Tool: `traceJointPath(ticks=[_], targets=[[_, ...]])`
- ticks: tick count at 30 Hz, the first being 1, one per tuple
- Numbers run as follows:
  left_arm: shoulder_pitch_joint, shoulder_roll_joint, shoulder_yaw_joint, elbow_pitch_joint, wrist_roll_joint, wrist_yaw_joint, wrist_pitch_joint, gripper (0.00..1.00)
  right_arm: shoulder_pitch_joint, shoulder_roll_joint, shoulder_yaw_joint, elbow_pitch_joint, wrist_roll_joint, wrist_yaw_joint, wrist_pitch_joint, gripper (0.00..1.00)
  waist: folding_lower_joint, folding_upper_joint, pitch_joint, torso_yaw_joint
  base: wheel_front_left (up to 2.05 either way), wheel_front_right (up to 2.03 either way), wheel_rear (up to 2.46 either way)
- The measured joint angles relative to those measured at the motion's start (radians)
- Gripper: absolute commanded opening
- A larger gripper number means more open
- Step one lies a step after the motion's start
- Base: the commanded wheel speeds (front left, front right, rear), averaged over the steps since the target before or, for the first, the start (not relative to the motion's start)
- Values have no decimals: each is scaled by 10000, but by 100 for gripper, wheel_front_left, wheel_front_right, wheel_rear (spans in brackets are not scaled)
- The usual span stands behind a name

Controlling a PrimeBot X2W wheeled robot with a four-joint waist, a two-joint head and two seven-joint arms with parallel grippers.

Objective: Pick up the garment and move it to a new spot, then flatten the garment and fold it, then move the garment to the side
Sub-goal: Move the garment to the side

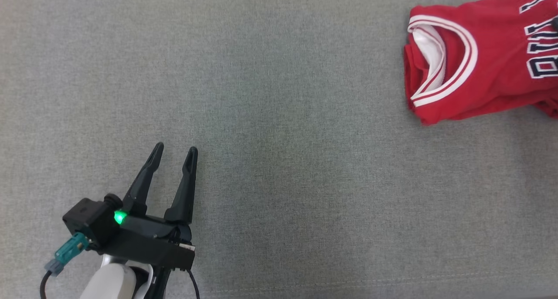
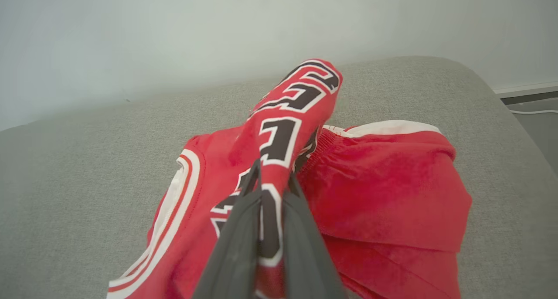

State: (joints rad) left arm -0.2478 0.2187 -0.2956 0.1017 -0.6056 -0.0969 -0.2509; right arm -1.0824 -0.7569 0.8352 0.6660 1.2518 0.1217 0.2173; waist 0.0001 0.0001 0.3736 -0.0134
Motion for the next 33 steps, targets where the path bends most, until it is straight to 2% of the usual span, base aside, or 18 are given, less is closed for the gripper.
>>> traceJointPath(ticks=[4, 12, 15, 21, 23, 29, 30, 32, 33], targets=[[-158, 2, -23, -63, 2, 0, 31, 100, -375, -242, 134, 322, -571, -90, -125, 0, 0, 0, 292, 16, 0, 0, 0], [-355, 8, -46, -61, 15, -2, 59, 100, -1010, -403, 351, 934, -1653, -777, -685, 0, 0, 0, 749, 67, 0, 0, 0], [-376, 2, -71, -31, 15, -6, 61, 100, -1181, -447, 385, 1327, -1868, -934, -819, 0, 1, 0, 841, 71, 0, 0, 0], [-461, 4, -92, 52, 15, -10, 86, 100, -1175, -305, 387, 1747, -1879, -1338, -1104, 0, -1, 0, 904, 67, 0, 0, 0], [-539, 10, -88, 100, 15, -12, 86, 100, -1105, -155, 341, 2125, -1837, -1615, -1145, 0, 0, 0, 911, 54, 0, 0, 0], [-540, 13, -100, 150, 15, -13, 86, 100, -745, 157, 201, 2560, -1592, -1923, -1321, 3, -1, -1, 909, 26, 0, 0, 0], [-543, 13, -111, 148, 15, -15, 88, 100, -707, 203, 165, 2658, -1582, -1929, -1360, 5, -1, 0, 916, 24, 0, 0, 0], [-563, 12, -136, 138, 15, -19, 90, 100, -699, 215, 73, 2794, -1528, -1935, -1505, 30, -1, -1, 953, 31, 0, 0, 0], [-581, 12, -144, 138, 15, -69, 115, 100, -700, 215, 54, 2842, -1521, -1941, -1592, 38, -1, -1, 977, 41, 0, 0, 0]])
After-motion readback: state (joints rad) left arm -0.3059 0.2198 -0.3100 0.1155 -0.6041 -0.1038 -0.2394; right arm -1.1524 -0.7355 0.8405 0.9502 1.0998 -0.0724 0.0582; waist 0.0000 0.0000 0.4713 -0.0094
